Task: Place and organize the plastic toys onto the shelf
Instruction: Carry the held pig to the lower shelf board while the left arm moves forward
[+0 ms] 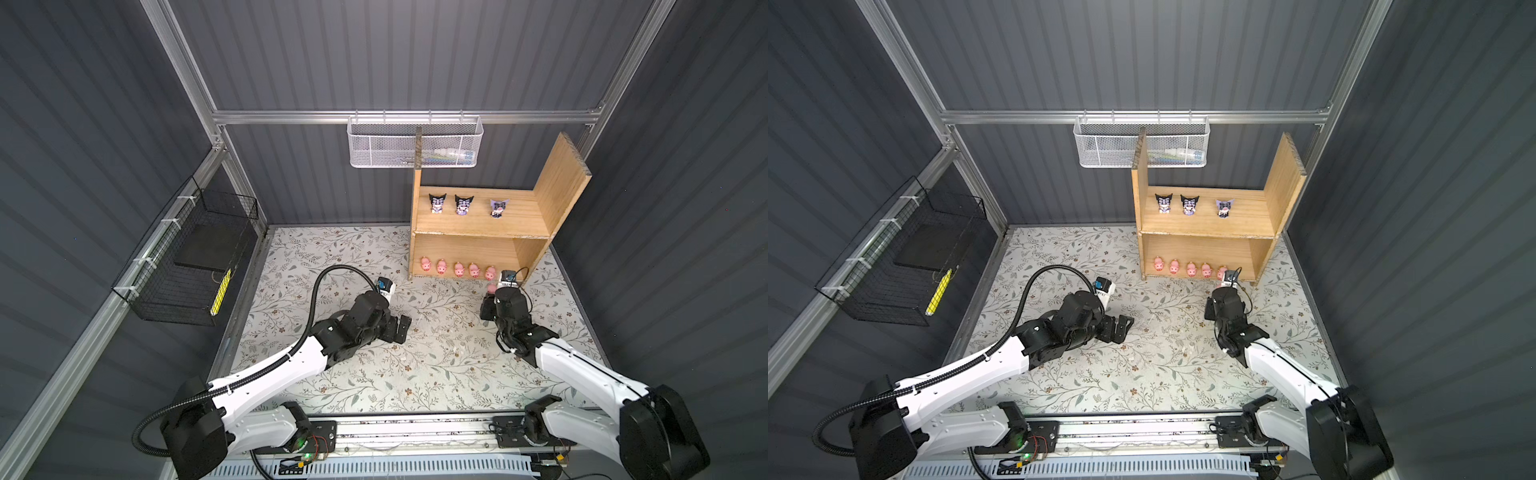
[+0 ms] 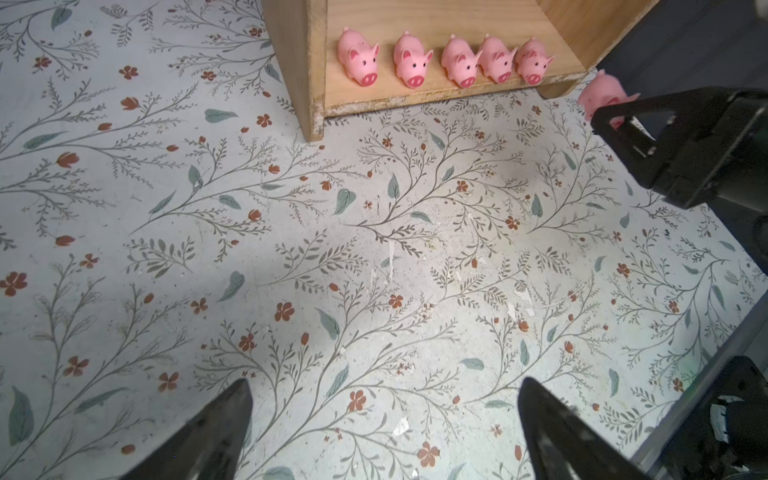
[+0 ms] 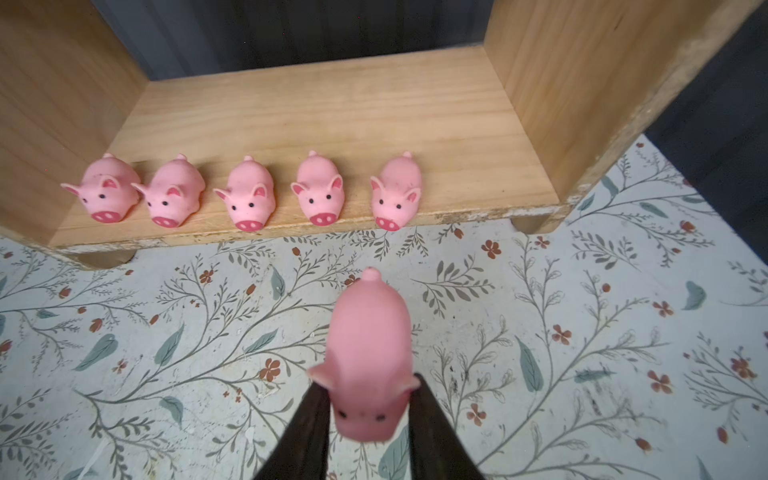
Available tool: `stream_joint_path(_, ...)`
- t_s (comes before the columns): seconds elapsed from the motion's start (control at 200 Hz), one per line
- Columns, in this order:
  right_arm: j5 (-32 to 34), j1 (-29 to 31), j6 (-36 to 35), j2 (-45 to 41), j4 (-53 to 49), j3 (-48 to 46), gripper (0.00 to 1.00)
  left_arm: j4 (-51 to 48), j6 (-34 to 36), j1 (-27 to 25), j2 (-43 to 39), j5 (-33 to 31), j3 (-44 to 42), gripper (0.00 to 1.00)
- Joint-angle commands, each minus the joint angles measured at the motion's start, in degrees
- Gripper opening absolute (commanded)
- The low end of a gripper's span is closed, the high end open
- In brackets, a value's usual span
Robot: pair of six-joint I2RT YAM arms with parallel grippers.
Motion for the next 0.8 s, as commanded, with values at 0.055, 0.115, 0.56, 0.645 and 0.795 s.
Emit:
stream_joint_path(0.055, -3.46, -3.22, -0.89, 3.53, -0.13, 5.36, 0.23, 3.21, 3.01, 0.27, 1.24, 0.6, 1.77, 1.0)
stream_joint_path(0.115, -3.42, -4.52, -2.06, 4.19, -0.37, 6.52, 0.23, 3.87, 3.62, 0.29, 1.59, 0.47, 1.8, 1.0)
stream_joint_path(0.56, -10.65, -18.57, -8.05, 8.68, -2.14, 11.54, 0.23, 6.64, 5.85, 1.19, 8.38, 2.38, 5.04, 1.0)
stream_joint_path(0.645, -11.73, -19.54, -8.64, 10.07, -1.42, 12.25, 0.23, 7.02, 6.11, 1.32, 9.63, 2.9, 5.68, 1.0)
stream_joint_path(0.795, -12.8, -20.35, -9.53, 12.44, -0.73, 13.43, 0.23, 7.25, 6.1, 1.73, 11.04, 3.55, 6.75, 1.0)
